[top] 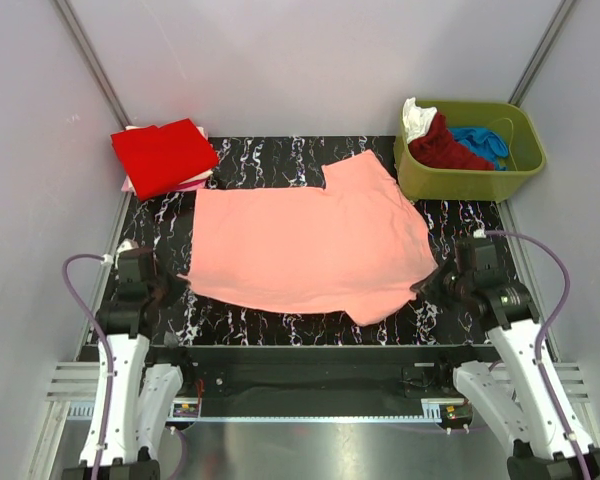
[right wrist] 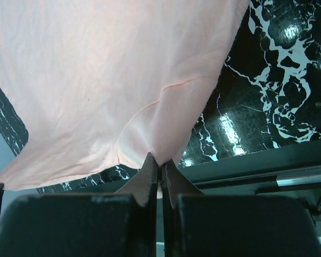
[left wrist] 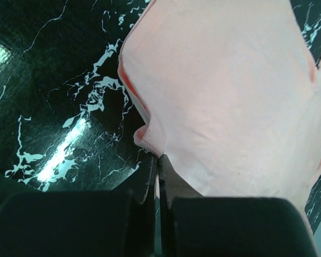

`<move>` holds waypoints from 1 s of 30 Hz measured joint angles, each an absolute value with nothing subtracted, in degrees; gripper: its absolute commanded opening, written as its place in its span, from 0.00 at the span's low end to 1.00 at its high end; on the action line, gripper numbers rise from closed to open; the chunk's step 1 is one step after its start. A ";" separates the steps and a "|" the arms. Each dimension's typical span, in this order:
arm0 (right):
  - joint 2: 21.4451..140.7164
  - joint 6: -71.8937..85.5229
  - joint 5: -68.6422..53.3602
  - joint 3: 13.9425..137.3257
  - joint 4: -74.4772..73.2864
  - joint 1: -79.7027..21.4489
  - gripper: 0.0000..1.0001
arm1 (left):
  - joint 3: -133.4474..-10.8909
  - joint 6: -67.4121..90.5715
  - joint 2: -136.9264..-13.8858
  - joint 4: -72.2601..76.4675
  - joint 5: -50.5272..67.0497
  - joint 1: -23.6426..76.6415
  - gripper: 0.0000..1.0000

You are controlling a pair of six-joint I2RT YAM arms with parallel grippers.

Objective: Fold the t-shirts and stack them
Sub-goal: Fold the tshirt

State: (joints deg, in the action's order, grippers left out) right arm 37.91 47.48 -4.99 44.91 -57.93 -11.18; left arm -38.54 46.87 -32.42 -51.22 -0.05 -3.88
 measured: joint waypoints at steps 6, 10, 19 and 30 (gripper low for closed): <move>49.50 45.74 -3.38 51.35 -55.27 -11.18 0.00 | -40.32 43.81 -42.78 -49.98 1.43 -3.88 0.00; 57.17 44.34 -2.04 53.91 -51.83 -11.18 0.00 | -42.44 41.36 -51.88 -47.62 1.96 -3.88 0.00; 70.35 41.98 -0.47 59.75 -45.98 -10.37 0.00 | -48.80 37.95 -64.38 -42.92 1.39 -4.03 0.00; 80.42 40.40 -0.60 64.16 -41.52 -7.77 0.00 | -53.67 35.51 -76.07 -39.29 0.23 -4.14 0.00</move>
